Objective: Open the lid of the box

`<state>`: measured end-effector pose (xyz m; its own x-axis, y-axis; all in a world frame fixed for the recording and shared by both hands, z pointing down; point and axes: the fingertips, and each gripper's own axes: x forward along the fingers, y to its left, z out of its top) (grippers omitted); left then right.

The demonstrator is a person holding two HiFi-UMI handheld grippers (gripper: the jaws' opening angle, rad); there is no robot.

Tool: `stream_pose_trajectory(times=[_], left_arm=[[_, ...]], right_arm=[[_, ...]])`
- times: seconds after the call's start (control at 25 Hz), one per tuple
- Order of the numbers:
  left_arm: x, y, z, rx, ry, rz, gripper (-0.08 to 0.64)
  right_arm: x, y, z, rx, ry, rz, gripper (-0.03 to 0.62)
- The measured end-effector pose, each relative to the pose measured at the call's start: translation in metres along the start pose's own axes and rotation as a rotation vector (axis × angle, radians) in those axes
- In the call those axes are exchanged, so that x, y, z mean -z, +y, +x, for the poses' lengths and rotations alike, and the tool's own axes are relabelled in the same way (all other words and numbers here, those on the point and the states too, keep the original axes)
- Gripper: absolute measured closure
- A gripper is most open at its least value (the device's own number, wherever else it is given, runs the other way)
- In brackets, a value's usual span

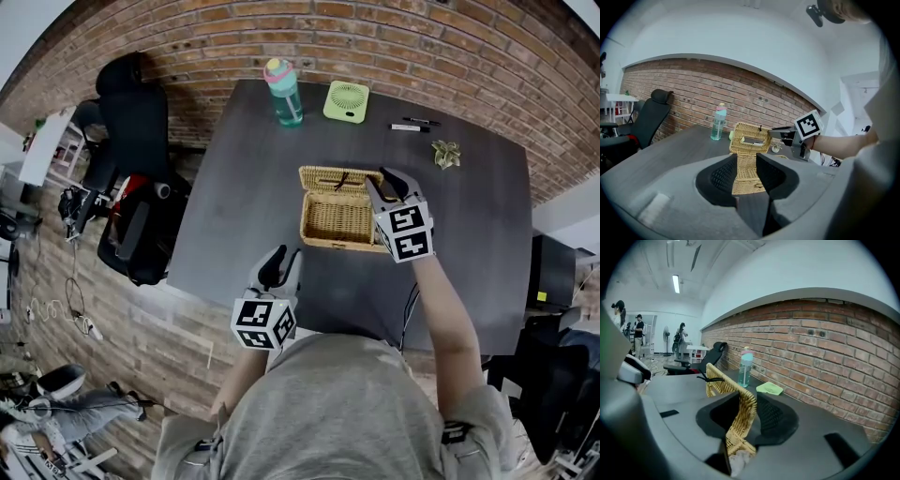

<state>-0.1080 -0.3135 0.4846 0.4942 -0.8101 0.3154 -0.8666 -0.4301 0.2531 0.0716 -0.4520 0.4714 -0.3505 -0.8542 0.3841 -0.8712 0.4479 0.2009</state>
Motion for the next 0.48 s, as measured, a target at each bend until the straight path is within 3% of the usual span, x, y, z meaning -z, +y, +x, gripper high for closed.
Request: stream_pose_trajectory(times=[0.48], left_arm=[[0.002,0.003,0.008,-0.002,0.012,-0.008,0.439]], right_arm=[[-0.002,-0.018,0.027,-0.017,0.017,0.052,0.474]])
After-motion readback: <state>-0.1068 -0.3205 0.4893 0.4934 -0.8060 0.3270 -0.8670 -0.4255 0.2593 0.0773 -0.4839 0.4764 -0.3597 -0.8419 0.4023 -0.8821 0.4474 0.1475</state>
